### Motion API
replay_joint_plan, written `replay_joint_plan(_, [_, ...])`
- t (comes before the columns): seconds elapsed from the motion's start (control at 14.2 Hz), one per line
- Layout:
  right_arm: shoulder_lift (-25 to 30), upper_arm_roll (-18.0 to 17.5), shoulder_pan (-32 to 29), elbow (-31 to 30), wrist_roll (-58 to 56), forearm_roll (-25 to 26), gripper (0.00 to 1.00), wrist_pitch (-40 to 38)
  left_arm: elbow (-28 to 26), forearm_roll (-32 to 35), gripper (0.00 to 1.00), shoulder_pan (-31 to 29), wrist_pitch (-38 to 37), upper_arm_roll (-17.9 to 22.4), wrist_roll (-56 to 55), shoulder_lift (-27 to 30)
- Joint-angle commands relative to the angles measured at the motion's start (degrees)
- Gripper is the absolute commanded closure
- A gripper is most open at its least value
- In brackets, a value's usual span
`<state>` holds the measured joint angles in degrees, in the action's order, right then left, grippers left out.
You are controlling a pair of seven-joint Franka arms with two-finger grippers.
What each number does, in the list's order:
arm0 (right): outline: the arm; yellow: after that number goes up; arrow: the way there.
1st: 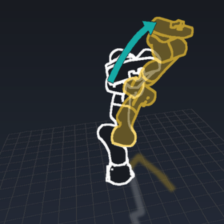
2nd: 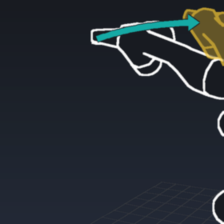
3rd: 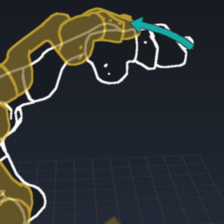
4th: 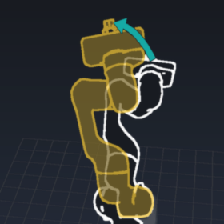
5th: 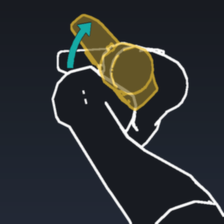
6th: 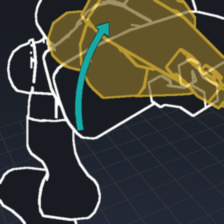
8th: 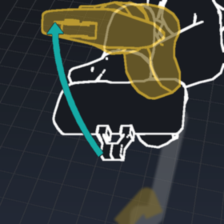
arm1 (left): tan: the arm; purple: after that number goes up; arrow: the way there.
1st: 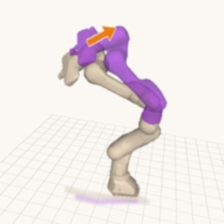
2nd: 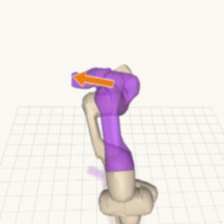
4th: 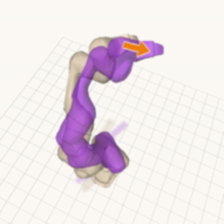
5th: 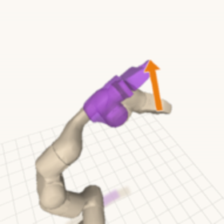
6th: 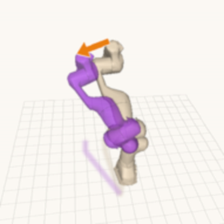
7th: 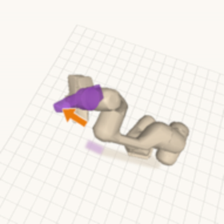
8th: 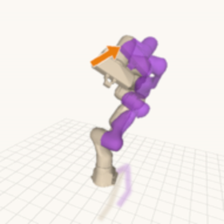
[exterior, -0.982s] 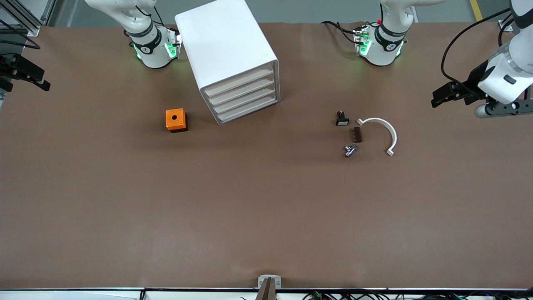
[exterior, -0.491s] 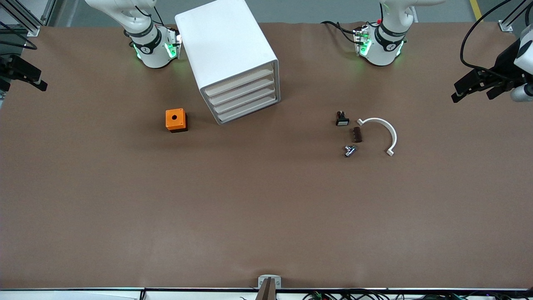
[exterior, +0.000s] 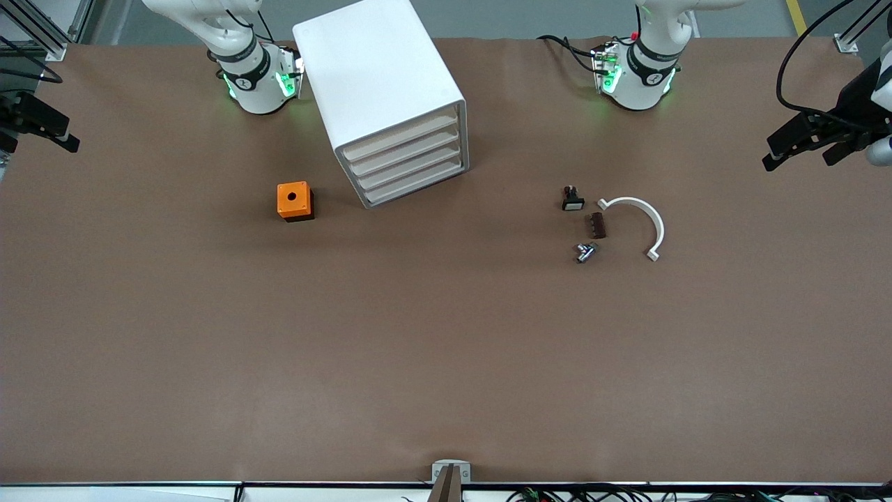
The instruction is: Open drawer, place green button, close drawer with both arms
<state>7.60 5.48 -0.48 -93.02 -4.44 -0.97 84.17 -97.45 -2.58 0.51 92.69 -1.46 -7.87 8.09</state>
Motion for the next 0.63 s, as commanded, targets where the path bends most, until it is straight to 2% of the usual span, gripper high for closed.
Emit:
replay_joint_plan(0.0, [1.5, -0.8, -0.9, -1.5, -0.8, 0.4, 0.00, 0.1, 0.8, 1.1, 0.00, 0.6, -0.5, 0.4, 1.1, -0.3])
replay_joint_plan(0.56, [1.5, -0.8, -0.9, -1.7, -0.9, 0.4, 0.00, -0.1, 0.9, 1.1, 0.00, 0.7, -0.8, 0.2, 1.0, -0.7])
